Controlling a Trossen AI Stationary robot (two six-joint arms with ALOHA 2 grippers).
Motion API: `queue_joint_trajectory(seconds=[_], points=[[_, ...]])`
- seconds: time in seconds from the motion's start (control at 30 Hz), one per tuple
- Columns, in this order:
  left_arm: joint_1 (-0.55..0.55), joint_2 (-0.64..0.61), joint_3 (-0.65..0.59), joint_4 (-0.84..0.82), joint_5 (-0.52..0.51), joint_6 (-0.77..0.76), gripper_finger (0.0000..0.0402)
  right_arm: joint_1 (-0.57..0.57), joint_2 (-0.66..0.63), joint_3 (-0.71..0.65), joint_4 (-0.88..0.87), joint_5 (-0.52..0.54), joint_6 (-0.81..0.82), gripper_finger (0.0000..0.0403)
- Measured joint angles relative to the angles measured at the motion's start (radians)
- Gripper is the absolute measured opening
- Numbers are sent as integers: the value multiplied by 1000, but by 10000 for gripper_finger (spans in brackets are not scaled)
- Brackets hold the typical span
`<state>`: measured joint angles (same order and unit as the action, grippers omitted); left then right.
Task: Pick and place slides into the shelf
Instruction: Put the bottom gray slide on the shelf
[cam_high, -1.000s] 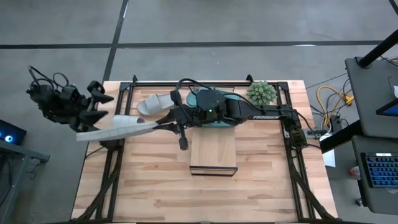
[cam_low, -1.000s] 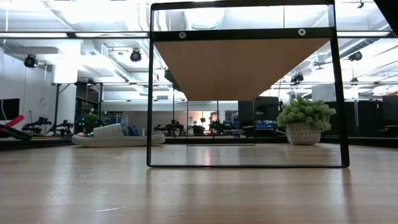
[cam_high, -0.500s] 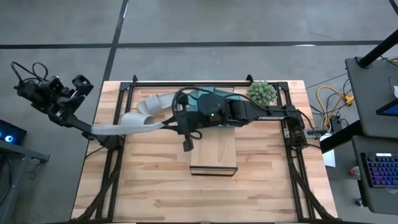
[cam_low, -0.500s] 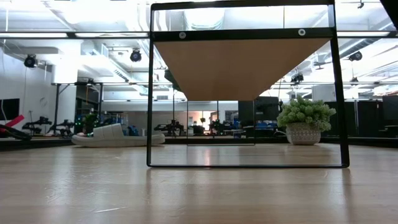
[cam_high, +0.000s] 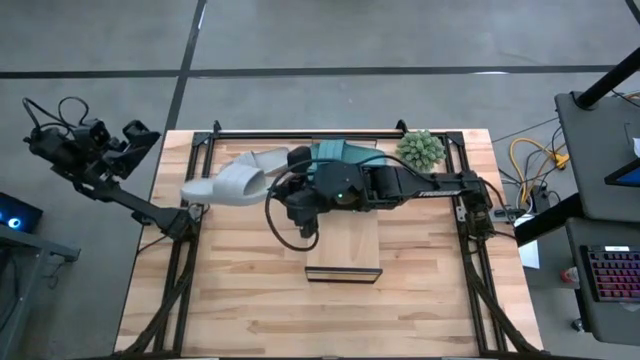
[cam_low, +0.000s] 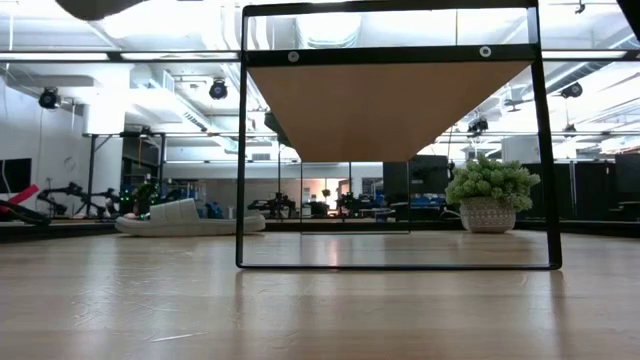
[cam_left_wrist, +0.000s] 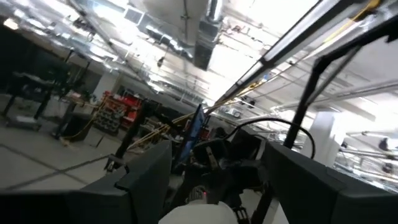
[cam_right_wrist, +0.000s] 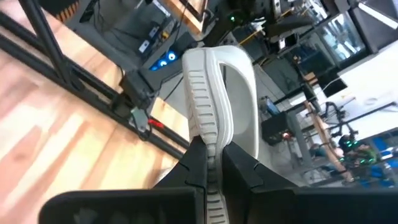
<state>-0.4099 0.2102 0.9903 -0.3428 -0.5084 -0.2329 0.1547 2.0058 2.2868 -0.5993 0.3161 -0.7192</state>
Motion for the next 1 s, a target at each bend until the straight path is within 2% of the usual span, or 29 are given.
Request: queue_joint_trajectory(seconds=[0.33,0.53,0.8,1.0], points=[[0,58,-2,-8,-51,-191,242,0,-6,0,-5,28,-187,12],[0,81,-2,-9,-71,-300,242,0,-9,0,-3,100,-302,12],[0,90,-13,-13,-100,-652,242,0,-11,0,-3,106,-349,12],[0,90,-26,-17,-68,-810,242,2,-11,0,-3,106,-400,12]])
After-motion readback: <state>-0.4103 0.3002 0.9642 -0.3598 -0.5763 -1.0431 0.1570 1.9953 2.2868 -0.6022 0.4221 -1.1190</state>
